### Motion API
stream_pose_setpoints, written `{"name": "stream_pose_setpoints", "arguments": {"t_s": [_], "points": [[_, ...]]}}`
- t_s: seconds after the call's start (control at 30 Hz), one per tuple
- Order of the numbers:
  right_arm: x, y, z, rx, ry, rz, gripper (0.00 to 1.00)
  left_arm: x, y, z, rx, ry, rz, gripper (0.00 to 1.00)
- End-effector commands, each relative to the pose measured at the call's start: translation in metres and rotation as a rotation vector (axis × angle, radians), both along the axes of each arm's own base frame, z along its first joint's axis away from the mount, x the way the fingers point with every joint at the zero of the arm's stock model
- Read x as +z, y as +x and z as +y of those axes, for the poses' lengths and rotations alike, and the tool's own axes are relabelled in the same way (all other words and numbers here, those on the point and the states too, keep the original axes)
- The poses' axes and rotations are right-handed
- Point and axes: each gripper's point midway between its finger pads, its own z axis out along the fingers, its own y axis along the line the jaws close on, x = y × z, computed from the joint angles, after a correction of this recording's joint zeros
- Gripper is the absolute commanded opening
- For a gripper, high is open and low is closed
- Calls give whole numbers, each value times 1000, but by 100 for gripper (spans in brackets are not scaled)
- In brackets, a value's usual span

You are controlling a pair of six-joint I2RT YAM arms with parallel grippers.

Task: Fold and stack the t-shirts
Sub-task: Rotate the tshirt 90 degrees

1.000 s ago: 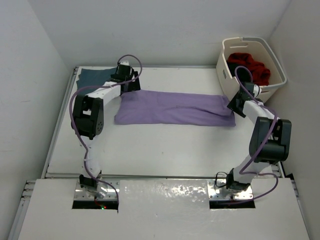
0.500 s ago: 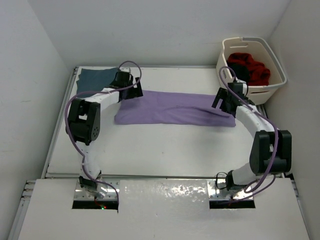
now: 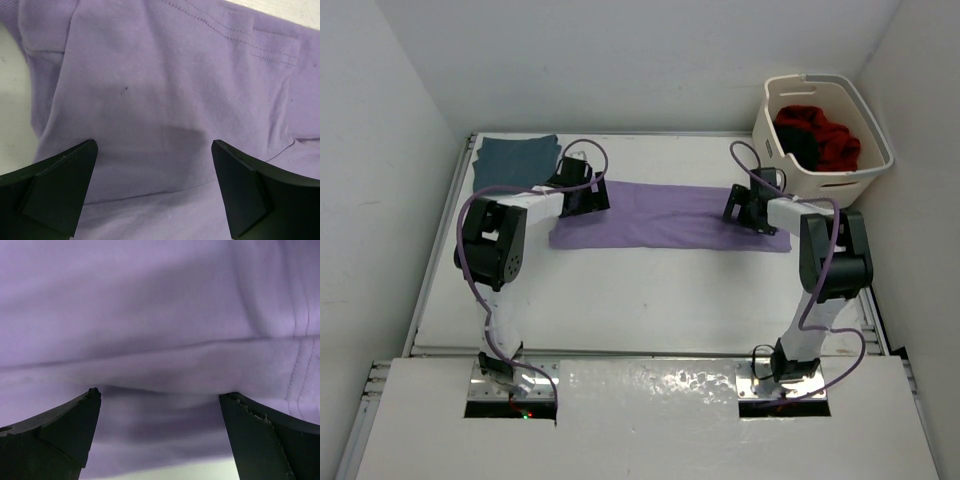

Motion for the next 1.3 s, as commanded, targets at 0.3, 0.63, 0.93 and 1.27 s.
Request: {"name": "stream_pose_setpoints", "arguments": {"t_s": [0.3, 0.63, 0.93, 1.27], "points": [[45, 97, -18, -50, -109, -221, 99, -3, 8, 8, 32, 34, -24, 98], [77, 87, -11, 22, -134, -242, 99, -1, 15, 6, 32, 29, -35, 98], [22, 24, -12, 23, -128, -105, 99, -9, 28, -7, 13, -13, -28, 98], [-12, -12, -10, -3, -101, 22, 99, -5, 64, -20, -15, -28, -60, 98]]}}
